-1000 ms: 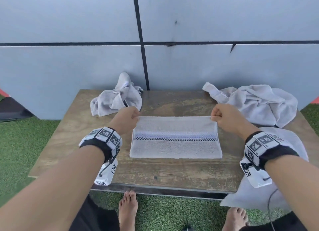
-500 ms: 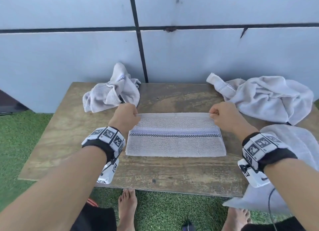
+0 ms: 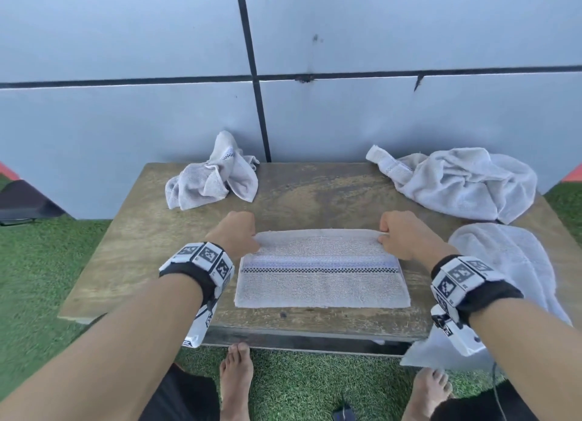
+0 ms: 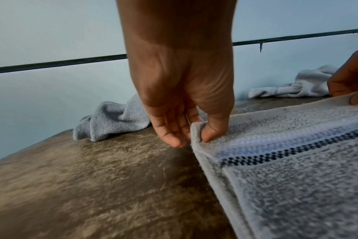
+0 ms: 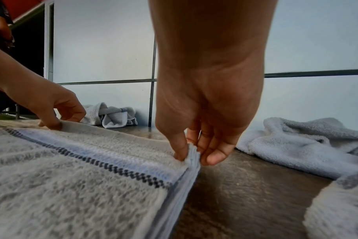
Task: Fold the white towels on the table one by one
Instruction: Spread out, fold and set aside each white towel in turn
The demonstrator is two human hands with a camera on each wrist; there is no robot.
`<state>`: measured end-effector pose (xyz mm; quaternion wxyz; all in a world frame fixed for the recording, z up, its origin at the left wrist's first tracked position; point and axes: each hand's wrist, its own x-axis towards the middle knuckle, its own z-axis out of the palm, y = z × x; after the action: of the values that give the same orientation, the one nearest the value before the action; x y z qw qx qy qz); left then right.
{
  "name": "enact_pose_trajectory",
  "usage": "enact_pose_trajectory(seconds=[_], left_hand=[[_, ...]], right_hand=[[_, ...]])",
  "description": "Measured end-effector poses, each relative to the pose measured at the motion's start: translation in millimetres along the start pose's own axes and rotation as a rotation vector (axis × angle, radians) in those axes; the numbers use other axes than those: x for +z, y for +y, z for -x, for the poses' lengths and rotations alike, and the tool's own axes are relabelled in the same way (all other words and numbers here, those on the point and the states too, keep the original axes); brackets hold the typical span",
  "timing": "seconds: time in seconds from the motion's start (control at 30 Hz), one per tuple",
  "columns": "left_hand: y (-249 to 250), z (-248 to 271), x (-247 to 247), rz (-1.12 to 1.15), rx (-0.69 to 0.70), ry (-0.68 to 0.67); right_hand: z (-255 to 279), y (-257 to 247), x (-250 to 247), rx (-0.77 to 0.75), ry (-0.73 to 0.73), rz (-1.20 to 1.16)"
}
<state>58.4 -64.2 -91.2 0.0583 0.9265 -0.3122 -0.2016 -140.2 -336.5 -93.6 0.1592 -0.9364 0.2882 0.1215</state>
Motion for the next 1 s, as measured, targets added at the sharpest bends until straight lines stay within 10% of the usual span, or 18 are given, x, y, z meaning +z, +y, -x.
enact_pose_trajectory(seconds=[0.27, 0.57, 0.8, 1.0], left_hand=[[10.1, 31.0, -41.4, 0.122, 0.12, 0.204], [9.3, 73.7, -67.7, 0.157, 0.266, 0.676], [-22.8, 80.9, 20.0, 0.14, 0.068, 0.079], [-15.6, 83.9, 46.4, 0.203, -0.077, 0.106]], right_hand=[[34.8, 1.2, -45.3, -0.058, 0.15, -0.092], [72.0, 0.0, -65.3, -0.29, 0.716, -0.32], [97.4, 19.0, 31.1, -0.059, 0.182, -0.227], [92.7, 13.3, 53.8, 0.109, 0.26, -0.243]])
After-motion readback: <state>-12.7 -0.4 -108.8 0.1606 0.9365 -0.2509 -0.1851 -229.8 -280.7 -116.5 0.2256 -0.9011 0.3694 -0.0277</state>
